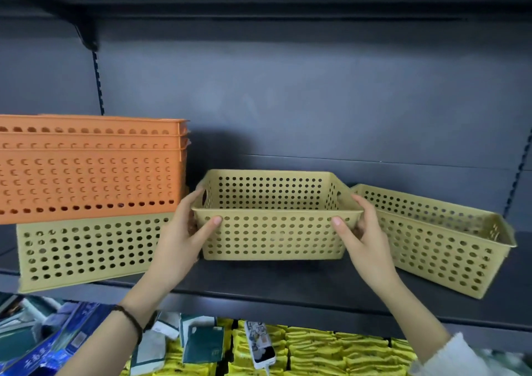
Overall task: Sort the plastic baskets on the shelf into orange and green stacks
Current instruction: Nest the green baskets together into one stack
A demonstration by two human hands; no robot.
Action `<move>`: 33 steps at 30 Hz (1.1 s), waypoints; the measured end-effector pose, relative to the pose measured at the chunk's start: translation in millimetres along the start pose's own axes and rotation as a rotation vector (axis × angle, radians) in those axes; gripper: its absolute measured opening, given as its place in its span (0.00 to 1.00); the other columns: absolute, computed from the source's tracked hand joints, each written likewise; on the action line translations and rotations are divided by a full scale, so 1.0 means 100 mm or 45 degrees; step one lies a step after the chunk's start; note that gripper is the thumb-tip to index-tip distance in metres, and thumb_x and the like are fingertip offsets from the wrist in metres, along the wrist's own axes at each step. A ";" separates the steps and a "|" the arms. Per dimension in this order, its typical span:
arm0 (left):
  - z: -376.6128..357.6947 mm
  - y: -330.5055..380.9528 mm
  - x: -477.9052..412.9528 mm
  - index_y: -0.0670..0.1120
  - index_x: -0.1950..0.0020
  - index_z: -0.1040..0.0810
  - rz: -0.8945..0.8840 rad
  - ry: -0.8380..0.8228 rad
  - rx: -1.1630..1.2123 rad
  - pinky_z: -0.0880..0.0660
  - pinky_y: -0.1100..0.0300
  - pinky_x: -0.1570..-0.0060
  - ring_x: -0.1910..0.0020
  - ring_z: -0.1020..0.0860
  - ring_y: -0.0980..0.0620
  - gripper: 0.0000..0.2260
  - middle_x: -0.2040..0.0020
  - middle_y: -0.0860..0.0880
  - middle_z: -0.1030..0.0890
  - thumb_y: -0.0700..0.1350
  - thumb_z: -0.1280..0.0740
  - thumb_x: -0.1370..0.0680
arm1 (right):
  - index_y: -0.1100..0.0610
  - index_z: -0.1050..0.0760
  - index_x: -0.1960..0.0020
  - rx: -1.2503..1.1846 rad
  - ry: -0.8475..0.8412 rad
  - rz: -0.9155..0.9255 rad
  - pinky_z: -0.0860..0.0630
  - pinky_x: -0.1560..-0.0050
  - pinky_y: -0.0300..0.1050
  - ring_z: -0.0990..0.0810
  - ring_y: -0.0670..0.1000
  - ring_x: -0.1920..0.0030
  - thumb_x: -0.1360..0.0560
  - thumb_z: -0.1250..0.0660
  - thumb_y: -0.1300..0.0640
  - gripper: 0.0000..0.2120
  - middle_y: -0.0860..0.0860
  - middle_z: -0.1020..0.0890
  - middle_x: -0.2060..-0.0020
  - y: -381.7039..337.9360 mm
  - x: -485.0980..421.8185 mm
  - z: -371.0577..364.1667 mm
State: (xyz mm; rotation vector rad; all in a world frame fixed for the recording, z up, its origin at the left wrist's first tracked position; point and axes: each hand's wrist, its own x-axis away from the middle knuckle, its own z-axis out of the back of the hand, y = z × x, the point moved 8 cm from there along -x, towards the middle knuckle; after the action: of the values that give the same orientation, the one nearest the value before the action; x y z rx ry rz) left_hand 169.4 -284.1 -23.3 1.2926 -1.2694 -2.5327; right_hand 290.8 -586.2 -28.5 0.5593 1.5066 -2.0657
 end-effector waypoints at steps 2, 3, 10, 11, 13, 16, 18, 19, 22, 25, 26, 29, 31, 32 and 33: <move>0.02 0.22 -0.04 0.54 0.26 0.37 -0.080 0.053 0.051 0.29 0.70 0.64 0.67 0.26 0.62 0.27 0.63 0.51 0.26 0.47 0.33 0.24 | 0.45 0.39 0.27 -0.041 0.068 0.076 0.29 0.48 0.31 0.25 0.39 0.53 0.25 0.35 0.47 0.29 0.40 0.24 0.55 -0.10 -0.08 0.11; 0.01 0.34 -0.09 0.53 0.26 0.38 -0.113 0.068 0.083 0.29 0.73 0.61 0.64 0.25 0.65 0.27 0.58 0.50 0.25 0.45 0.33 0.23 | 0.45 0.38 0.27 -0.054 0.101 0.108 0.28 0.50 0.31 0.26 0.39 0.54 0.25 0.34 0.48 0.28 0.38 0.27 0.58 -0.15 -0.14 0.19; -0.70 0.69 -0.71 0.51 0.24 0.43 -0.150 -0.106 0.471 0.32 0.58 0.32 0.33 0.28 0.60 0.28 0.31 0.54 0.28 0.42 0.35 0.21 | 0.40 0.33 0.35 0.049 0.422 0.276 0.33 0.63 0.34 0.32 0.44 0.68 0.25 0.31 0.51 0.21 0.41 0.31 0.68 -0.34 -0.37 1.03; -0.88 0.73 -0.81 0.49 0.24 0.44 -0.140 -0.130 0.518 0.32 0.59 0.33 0.34 0.28 0.60 0.29 0.31 0.52 0.28 0.41 0.35 0.21 | 0.40 0.33 0.36 0.087 0.475 0.271 0.33 0.62 0.36 0.33 0.45 0.68 0.25 0.31 0.50 0.20 0.44 0.31 0.69 -0.32 -0.38 1.17; -1.27 0.85 -0.96 0.45 0.22 0.47 -0.090 -0.180 0.621 0.30 0.66 0.38 0.39 0.26 0.66 0.30 0.33 0.53 0.28 0.39 0.36 0.21 | 0.43 0.31 0.36 0.148 0.560 0.239 0.31 0.56 0.40 0.32 0.46 0.67 0.25 0.31 0.49 0.20 0.44 0.30 0.68 -0.25 -0.38 1.45; -1.88 1.02 -1.07 0.44 0.22 0.49 -0.023 -0.251 0.778 0.28 0.69 0.42 0.42 0.25 0.66 0.31 0.34 0.51 0.27 0.39 0.37 0.20 | 0.47 0.29 0.36 0.219 0.678 0.192 0.29 0.49 0.46 0.28 0.46 0.63 0.26 0.30 0.48 0.20 0.43 0.28 0.66 -0.09 -0.31 1.85; -2.24 1.09 -1.08 0.44 0.22 0.48 0.019 -0.303 0.870 0.27 0.72 0.46 0.41 0.25 0.63 0.30 0.33 0.49 0.27 0.39 0.37 0.21 | 0.45 0.28 0.38 0.269 0.742 0.160 0.25 0.47 0.50 0.22 0.52 0.55 0.27 0.29 0.46 0.19 0.48 0.21 0.61 0.03 -0.24 2.07; -2.40 1.11 -1.07 0.44 0.22 0.47 0.040 -0.330 0.903 0.27 0.71 0.47 0.40 0.25 0.60 0.30 0.32 0.49 0.27 0.39 0.36 0.21 | 0.44 0.28 0.39 0.292 0.761 0.135 0.24 0.46 0.53 0.21 0.55 0.52 0.28 0.29 0.46 0.18 0.51 0.20 0.59 0.10 -0.22 2.16; -2.77 1.07 -1.01 0.48 0.23 0.43 0.102 -0.417 0.918 0.27 0.57 0.37 0.35 0.26 0.53 0.29 0.31 0.47 0.26 0.41 0.35 0.21 | 0.44 0.28 0.39 0.320 0.769 0.051 0.24 0.44 0.56 0.20 0.56 0.47 0.28 0.28 0.46 0.19 0.52 0.18 0.53 0.32 -0.17 2.35; -2.90 0.96 -0.97 0.47 0.26 0.39 0.120 -0.449 0.889 0.27 0.54 0.36 0.36 0.25 0.52 0.27 0.33 0.45 0.24 0.39 0.34 0.22 | 0.45 0.29 0.35 0.365 0.725 0.016 0.25 0.42 0.49 0.20 0.51 0.46 0.27 0.29 0.47 0.22 0.43 0.19 0.51 0.44 -0.12 2.34; -2.89 0.93 -0.95 0.46 0.26 0.37 0.114 -0.450 0.884 0.26 0.57 0.39 0.37 0.24 0.53 0.26 0.34 0.45 0.24 0.37 0.34 0.23 | 0.46 0.30 0.33 0.375 0.700 0.017 0.25 0.42 0.47 0.21 0.49 0.47 0.26 0.30 0.49 0.23 0.39 0.21 0.51 0.47 -0.11 2.31; -2.77 0.79 -0.90 0.45 0.30 0.34 0.096 -0.416 0.888 0.23 0.62 0.46 0.40 0.22 0.52 0.24 0.36 0.45 0.22 0.34 0.33 0.24 | 0.45 0.34 0.28 0.388 0.605 0.029 0.24 0.45 0.48 0.20 0.54 0.52 0.24 0.33 0.50 0.25 0.41 0.20 0.49 0.55 -0.12 2.15; -2.63 0.67 -0.87 0.47 0.32 0.32 0.104 -0.367 0.885 0.23 0.60 0.44 0.41 0.21 0.53 0.23 0.37 0.46 0.21 0.34 0.32 0.25 | 0.45 0.36 0.26 0.425 0.535 0.038 0.23 0.48 0.47 0.21 0.53 0.51 0.23 0.34 0.49 0.26 0.49 0.19 0.44 0.62 -0.16 2.03; -2.54 0.60 -0.85 0.48 0.33 0.32 0.113 -0.337 0.883 0.23 0.59 0.43 0.42 0.21 0.55 0.23 0.38 0.47 0.21 0.33 0.32 0.25 | 0.46 0.36 0.26 0.456 0.502 0.047 0.25 0.50 0.41 0.22 0.50 0.50 0.23 0.35 0.48 0.27 0.50 0.21 0.41 0.64 -0.19 1.96; -2.45 0.54 -0.84 0.48 0.33 0.32 0.125 -0.307 0.875 0.24 0.59 0.42 0.43 0.20 0.57 0.23 0.38 0.47 0.20 0.33 0.32 0.25 | 0.47 0.37 0.26 0.486 0.476 0.059 0.29 0.51 0.34 0.24 0.48 0.48 0.23 0.35 0.48 0.27 0.49 0.23 0.38 0.64 -0.21 1.88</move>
State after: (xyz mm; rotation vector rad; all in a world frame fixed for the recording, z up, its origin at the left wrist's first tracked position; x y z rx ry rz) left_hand 375.5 -449.1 -10.7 0.9530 -2.3263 -2.3090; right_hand 341.9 -777.6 -7.4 1.1698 1.2679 -2.3179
